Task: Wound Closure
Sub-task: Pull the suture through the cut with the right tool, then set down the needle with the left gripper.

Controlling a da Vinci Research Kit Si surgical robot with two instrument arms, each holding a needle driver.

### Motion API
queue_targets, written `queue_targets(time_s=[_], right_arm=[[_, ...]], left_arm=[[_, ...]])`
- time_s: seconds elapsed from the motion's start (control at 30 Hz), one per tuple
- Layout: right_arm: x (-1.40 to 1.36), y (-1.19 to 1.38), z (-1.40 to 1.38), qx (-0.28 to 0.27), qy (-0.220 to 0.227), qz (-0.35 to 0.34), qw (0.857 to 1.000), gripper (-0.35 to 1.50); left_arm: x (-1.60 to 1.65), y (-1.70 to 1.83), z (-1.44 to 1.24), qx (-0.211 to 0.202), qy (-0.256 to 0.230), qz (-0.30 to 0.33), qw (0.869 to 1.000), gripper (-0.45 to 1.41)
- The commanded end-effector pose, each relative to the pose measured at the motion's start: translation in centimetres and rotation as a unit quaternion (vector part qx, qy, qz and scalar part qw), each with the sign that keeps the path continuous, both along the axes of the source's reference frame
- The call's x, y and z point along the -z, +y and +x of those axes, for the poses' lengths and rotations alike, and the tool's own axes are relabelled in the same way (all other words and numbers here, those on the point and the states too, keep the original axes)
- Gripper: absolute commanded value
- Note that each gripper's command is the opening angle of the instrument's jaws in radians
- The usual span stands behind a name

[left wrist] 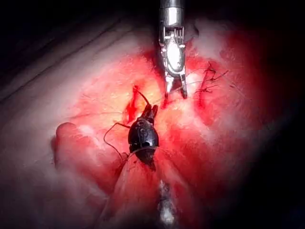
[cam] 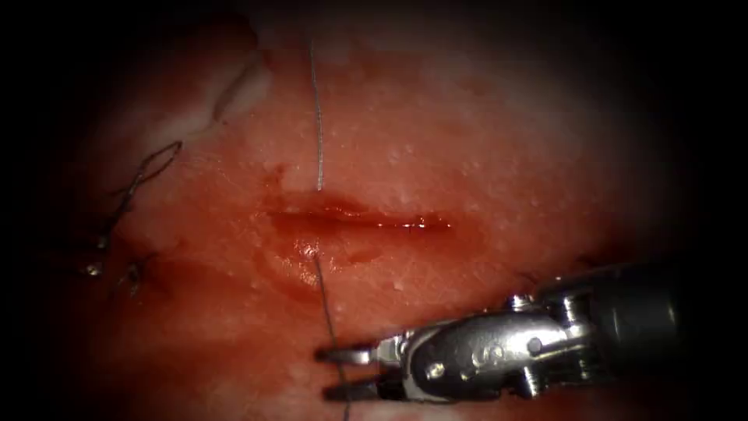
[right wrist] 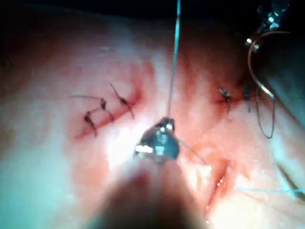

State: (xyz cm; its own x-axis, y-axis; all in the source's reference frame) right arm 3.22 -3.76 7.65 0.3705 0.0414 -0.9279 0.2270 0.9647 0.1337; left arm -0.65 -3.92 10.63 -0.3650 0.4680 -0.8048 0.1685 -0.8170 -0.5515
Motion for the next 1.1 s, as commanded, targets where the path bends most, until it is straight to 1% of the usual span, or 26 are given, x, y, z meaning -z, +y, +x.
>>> queue_targets(time_s=[0.03,0.1,0.2,0.3,0.4,0.47,0.5,0.53,0.57,0.6,0.77,0.8,0.83,0.87,0.93,1.0,1.03,1.07,1.1], right_arm=[[-0.04,-0.03,0.04,-0.008,-0.003,-0.003,1.0,1.25],[-0.04,-0.01,0.0,-0.01,-0.002,-0.002,1.0,1.32],[0.0,0.0,-0.09,-0.011,-0.002,-0.002,1.0,1.32],[0.03,0.03,-0.2,-0.02,-0.008,-0.005,1.0,1.32],[0.05,0.06,-0.3,-0.026,-0.012,-0.006,1.0,1.32],[0.05,0.08,-0.35,-0.03,-0.014,-0.006,0.999,1.32],[0.04,0.08,-0.38,-0.033,-0.017,-0.004,0.999,1.32],[0.04,0.09,-0.42,-0.035,-0.018,-0.003,0.999,1.32],[0.04,0.1,-0.44,-0.037,-0.019,-0.004,0.999,1.32],[0.03,0.1,-0.46,-0.039,-0.019,-0.002,0.999,1.3],[0.03,0.1,-0.45,-0.04,-0.02,-0.002,0.999,1.3],[0.03,0.1,-0.45,-0.04,-0.02,-0.002,0.999,1.3],[0.03,0.1,-0.44,-0.04,-0.02,-0.002,0.999,1.3],[0.03,0.1,-0.44,-0.04,-0.02,-0.002,0.999,1.3],[0.03,0.09,-0.44,-0.04,-0.02,-0.002,0.999,1.3],[0.02,0.09,-0.45,-0.041,-0.02,0.0,0.999,1.3],[0.02,0.09,-0.45,-0.041,-0.02,0.0,0.999,1.3],[0.01,0.09,-0.45,-0.041,-0.021,0.0,0.999,1.3],[0.0,0.09,-0.45,-0.041,-0.021,0.0,0.999,1.3]], left_arm=[[-0.08,-0.01,-0.05,-0.003,-0.001,0.0,1.0,-0.45],[-0.12,0.01,-0.06,0.002,0.01,-0.005,1.0,-0.45],[-0.21,0.08,-0.08,0.021,0.026,-0.016,0.999,-0.45],[-0.34,0.04,-0.14,0.029,0.039,-0.025,0.999,-0.45],[-0.52,-0.1,-0.23,0.015,0.065,-0.037,0.997,-0.45],[-0.69,-0.2,-0.27,-0.006,0.096,-0.049,0.994,-0.45],[-0.76,-0.23,-0.28,-0.011,0.113,-0.057,0.992,-0.45],[-0.92,-0.24,-0.23,-0.022,0.151,-0.076,0.985,-0.45],[-0.98,-0.23,-0.19,-0.023,0.168,-0.085,0.982,-0.45],[-1.1,-0.17,-0.06,-0.024,0.206,-0.104,0.973,-0.45],[-1.3,-0.08,0.25,-0.031,0.271,-0.121,0.954,-0.45],[-1.32,-0.07,0.28,-0.031,0.279,-0.121,0.952,-0.3],[-1.34,-0.06,0.32,-0.022,0.29,-0.11,0.95,0.09],[-1.35,-0.05,0.33,-0.016,0.295,-0.096,0.951,0.34],[-1.32,-0.01,0.32,-0.006,0.305,-0.075,0.949,0.73],[-1.23,0.04,0.28,0.009,0.294,-0.059,0.954,0.98],[-1.18,0.06,0.27,0.014,0.287,-0.054,0.956,0.99],[-1.08,0.08,0.27,0.017,0.275,-0.045,0.96,1.08],[-0.93,0.11,0.28,0.02,0.263,-0.036,0.964,1.11]])
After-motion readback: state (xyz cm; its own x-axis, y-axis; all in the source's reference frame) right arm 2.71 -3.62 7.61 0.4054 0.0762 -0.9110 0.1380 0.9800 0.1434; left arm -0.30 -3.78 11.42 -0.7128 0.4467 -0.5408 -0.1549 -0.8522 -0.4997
